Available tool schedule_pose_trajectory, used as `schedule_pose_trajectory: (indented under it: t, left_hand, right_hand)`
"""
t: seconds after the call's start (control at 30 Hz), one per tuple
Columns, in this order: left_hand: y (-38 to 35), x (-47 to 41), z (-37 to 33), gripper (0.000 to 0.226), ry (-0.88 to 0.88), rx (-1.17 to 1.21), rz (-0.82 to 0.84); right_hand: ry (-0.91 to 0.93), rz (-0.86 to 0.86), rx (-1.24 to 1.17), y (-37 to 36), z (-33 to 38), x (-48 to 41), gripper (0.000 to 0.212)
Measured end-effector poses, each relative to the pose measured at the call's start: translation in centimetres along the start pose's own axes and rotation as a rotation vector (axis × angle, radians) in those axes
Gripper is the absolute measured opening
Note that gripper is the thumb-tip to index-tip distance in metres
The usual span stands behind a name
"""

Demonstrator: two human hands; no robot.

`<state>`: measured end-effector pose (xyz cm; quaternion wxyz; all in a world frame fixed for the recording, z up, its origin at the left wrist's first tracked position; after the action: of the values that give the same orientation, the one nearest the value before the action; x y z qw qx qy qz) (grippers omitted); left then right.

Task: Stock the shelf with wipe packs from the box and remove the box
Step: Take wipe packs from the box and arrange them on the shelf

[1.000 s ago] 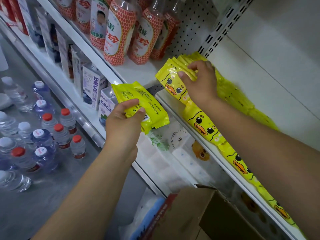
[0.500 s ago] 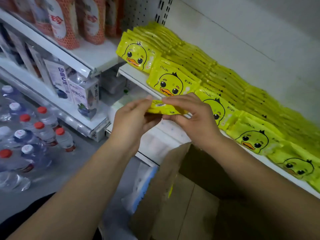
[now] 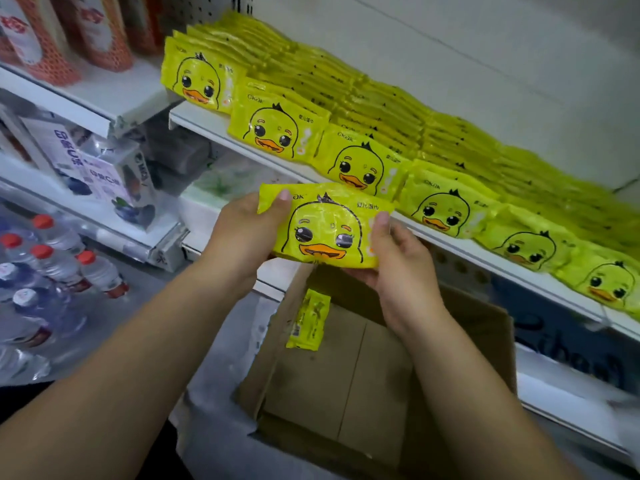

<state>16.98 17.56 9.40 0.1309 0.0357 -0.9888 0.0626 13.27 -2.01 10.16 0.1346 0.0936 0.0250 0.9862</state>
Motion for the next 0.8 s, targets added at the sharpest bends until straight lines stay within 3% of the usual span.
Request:
schedule_pose_trajectory:
  t: [0.1,0.2,0.27,0.43,0.5,0.57,0.7,0.8]
  left_hand:
    - [-1.1,0.7,-0.3,0.037,-0.057,-0.048,0.018]
    - [-2.2,1.4,-0.3,0.052,-0.048,0.028,0.069]
    - [-2.8,1.2,0.1,0.059,-0.032,0.064,0.065]
    - [-3.8,1.0,0.5,0.038,0.009,0.136,-0.009]
    - [-3.9,1.0,0.5,0.027,0.049,0.167,-0.049]
    - [-4.0,0.6,0.4,0.018,0.099,0.209,-0.04]
    - [-4.3,0.0,0.8,0.032,0.21,0.154,0.168]
    - [-4.5,0.6,1.4,0.043,0.276,0.066,0.326]
  right_hand:
    - [-0.03,-0.092,0.01,1.3,-0.5,1.0,0.067]
    - [-0.022,-0.177,-0.06,2.8,-0.2,1.6,0.041]
    - [-0.015,-0.221,-0.067,3.6,0.0,2.0,0.042]
    - [0.095,-0.416,-0.009,4.5,0.3,2.3,0.057]
    - [0.138,-0.425,0.007,4.4,0.2,2.3,0.073]
    - [0.165,-0.419,0.018,4.4,0.1,2.3,0.076]
    - [0.124,-0.448,-0.045,5.0,-0.3,1.7,0.075]
    - [0.008,-0.473,-0.142,6.3,-1.1,1.2,0.051]
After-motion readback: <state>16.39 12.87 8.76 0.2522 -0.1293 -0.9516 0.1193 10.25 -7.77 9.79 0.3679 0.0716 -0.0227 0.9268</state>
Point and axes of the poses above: each hand's wrist, its own x-axis away from the middle knuckle, its own y-axis out of the back of the hand, z = x × y, the point moved 4 cm from there along -x, towards the middle knuckle, and after that the axes turned 1 degree about -y, right-handed, at the moved point
